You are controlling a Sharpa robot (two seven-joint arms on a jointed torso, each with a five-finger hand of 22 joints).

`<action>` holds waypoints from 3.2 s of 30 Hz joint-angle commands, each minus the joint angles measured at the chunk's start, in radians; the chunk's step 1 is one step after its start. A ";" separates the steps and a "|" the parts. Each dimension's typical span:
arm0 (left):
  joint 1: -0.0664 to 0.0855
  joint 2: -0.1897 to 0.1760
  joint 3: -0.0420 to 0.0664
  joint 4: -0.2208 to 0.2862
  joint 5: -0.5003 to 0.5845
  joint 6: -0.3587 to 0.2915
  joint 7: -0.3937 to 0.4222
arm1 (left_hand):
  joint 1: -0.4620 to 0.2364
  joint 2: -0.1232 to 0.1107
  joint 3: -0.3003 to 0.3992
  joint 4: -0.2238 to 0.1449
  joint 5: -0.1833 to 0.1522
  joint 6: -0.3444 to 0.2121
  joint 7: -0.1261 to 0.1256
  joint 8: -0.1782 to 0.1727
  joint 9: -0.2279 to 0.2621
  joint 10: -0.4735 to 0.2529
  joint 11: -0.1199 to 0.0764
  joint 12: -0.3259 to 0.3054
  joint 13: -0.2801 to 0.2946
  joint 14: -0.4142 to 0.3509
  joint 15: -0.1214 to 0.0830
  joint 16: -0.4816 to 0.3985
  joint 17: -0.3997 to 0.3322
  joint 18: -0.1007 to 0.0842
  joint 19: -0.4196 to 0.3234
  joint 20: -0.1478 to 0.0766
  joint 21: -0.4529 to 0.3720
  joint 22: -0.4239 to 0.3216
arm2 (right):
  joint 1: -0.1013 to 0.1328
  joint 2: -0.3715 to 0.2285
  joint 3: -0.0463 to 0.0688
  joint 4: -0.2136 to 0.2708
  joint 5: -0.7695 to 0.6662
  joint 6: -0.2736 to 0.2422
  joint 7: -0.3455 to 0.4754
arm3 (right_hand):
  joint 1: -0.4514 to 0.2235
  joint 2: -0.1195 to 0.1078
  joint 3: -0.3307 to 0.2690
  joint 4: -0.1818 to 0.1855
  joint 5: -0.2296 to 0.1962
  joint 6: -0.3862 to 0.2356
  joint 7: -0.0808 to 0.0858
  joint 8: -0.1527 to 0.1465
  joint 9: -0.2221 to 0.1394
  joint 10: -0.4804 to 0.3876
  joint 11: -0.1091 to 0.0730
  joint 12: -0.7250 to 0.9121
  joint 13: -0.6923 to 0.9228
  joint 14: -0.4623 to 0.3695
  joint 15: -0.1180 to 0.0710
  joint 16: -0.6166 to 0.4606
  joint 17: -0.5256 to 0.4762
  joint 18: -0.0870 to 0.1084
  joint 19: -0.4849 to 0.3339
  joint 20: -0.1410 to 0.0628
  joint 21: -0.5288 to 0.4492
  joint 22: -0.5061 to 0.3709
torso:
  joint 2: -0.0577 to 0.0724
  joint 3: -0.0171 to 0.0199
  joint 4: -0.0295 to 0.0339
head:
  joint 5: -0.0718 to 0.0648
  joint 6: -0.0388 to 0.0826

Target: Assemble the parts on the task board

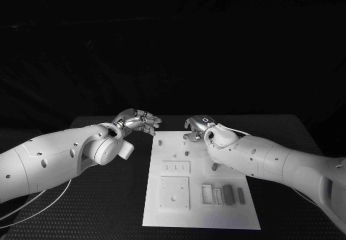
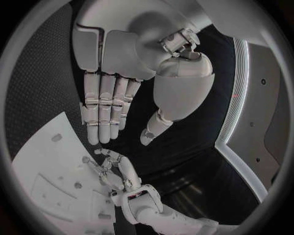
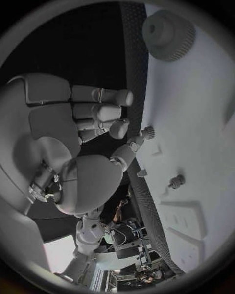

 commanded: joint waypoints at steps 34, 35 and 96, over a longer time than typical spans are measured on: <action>0.001 -0.017 0.001 -0.027 0.004 0.030 0.024 | -0.004 0.002 -0.002 -0.006 -0.003 -0.002 0.007 -0.012 0.006 -0.002 0.007 -0.011 0.008 -0.002 -0.002 -0.006 0.005 0.013 0.001 -0.007 -0.006 0.002 | 0.089 -0.273 0.050 0.184 0.122 0.355 0.071 | -0.007 -0.063 -0.002 0.019 0.003 0.005 0.002 0.008 -0.005 -0.018 0.004 0.013 0.006 -0.026 0.001 0.002 -0.021 0.016 -0.008 0.004 -0.006 0.019 | -0.008 -0.0005 -0.0209 | -0.006 0.029; 0.001 -0.017 0.001 -0.027 0.004 0.030 0.024 | -0.004 0.002 -0.002 -0.006 -0.003 -0.002 0.007 -0.012 0.006 -0.002 0.007 -0.011 0.008 -0.002 -0.002 -0.006 0.005 0.013 0.001 -0.007 -0.006 0.002 | 0.084 -0.269 0.049 0.177 0.115 0.352 0.070 | -0.005 -0.065 -0.002 0.020 0.003 0.000 0.003 0.005 -0.006 -0.019 0.005 0.013 0.006 -0.028 0.002 0.002 -0.022 0.016 -0.009 0.004 -0.006 0.020 | -0.008 -0.0008 -0.0204 | -0.007 0.028; 0.001 -0.021 0.001 -0.028 -0.002 0.038 0.017 | -0.006 0.004 -0.003 -0.006 -0.003 -0.003 0.006 -0.015 0.010 -0.003 0.008 -0.015 0.013 -0.002 -0.002 -0.009 0.007 0.012 0.001 -0.007 -0.008 0.003 | 0.010 -0.210 0.045 0.047 0.036 0.292 0.071 | 0.029 -0.028 0.004 -0.022 0.004 0.031 -0.006 0.033 0.008 -0.029 -0.003 0.024 0.004 -0.039 -0.005 0.016 -0.033 0.016 -0.018 0.009 0.002 0.019 | -0.009 -0.0027 -0.0191 | -0.005 0.011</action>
